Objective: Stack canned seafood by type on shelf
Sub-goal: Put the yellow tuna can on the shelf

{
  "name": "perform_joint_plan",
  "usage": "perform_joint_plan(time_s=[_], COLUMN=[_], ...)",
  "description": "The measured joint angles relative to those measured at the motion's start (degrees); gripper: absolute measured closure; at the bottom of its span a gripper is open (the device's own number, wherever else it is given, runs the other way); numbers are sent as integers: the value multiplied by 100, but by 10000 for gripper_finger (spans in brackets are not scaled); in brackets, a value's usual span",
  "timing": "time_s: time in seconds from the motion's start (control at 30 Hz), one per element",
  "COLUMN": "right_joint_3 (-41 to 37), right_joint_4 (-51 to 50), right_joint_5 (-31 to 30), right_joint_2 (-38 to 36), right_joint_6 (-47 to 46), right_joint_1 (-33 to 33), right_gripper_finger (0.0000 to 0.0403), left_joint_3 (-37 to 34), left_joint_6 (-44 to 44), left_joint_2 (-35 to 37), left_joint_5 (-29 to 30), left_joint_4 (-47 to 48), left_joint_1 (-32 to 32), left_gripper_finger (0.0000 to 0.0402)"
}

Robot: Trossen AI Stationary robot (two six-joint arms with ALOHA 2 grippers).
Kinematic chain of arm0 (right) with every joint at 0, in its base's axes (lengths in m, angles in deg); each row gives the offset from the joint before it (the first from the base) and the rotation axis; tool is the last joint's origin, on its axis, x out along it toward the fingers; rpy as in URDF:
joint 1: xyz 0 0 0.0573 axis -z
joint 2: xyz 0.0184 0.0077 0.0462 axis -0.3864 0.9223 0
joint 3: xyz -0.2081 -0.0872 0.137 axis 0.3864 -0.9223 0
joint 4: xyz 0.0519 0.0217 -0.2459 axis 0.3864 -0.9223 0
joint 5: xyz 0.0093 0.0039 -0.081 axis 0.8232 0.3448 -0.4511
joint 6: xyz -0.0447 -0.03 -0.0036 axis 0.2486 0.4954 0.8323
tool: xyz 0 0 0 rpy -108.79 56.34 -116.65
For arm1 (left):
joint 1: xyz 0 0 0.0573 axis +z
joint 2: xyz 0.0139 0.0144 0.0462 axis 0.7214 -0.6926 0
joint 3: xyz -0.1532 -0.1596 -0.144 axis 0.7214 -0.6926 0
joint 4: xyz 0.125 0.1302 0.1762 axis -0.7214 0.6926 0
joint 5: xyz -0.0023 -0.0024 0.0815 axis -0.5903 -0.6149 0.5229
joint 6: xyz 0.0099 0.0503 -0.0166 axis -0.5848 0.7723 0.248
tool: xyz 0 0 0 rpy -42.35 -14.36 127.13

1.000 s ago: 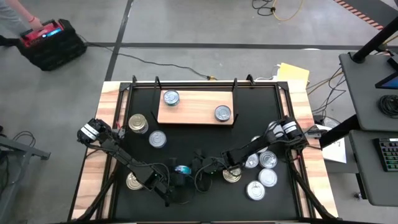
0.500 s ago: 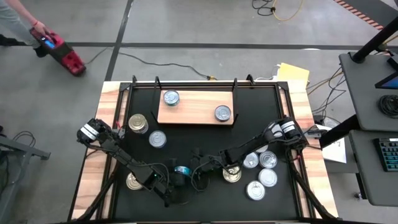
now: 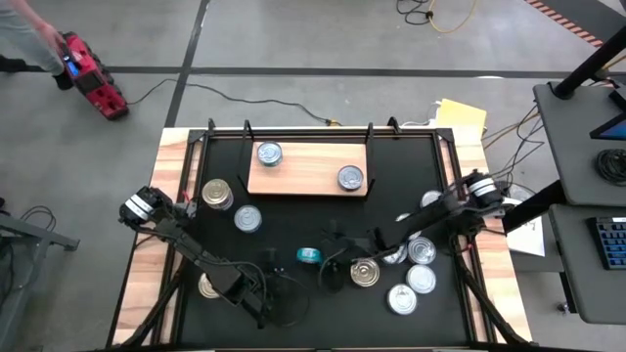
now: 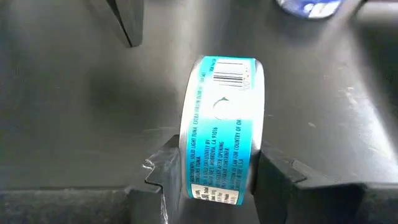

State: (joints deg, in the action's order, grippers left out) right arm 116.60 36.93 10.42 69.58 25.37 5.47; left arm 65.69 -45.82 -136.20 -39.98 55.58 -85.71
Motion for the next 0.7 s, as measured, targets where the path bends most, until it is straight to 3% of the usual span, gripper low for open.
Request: perform_joint_plan(time_s=[0.23,0.4,0.53,0.7], right_joint_3=[-1483,-2004,-2182,-2202], right_joint_4=[2368,3128,3129,3175], right_joint_5=[338,893,1364,1662], right_joint_2=[-967,-1326,-1428,-1362], right_joint_6=[-397,-643,-486,-168], right_joint_1=[-19,4,-24,-101], right_gripper_finger=[267,267,267,267], left_joint_3=[-1,-8,-108,-461], left_joint_6=[1142,2390,3377,4278], left_joint_2=[88,341,573,959], left_joint_5=[1315,1391,881,-311], left_joint_4=[-478,-1152,-1765,-2751], left_joint_1=[14,167,291,493], left_gripper_finger=[401,401,401,402])
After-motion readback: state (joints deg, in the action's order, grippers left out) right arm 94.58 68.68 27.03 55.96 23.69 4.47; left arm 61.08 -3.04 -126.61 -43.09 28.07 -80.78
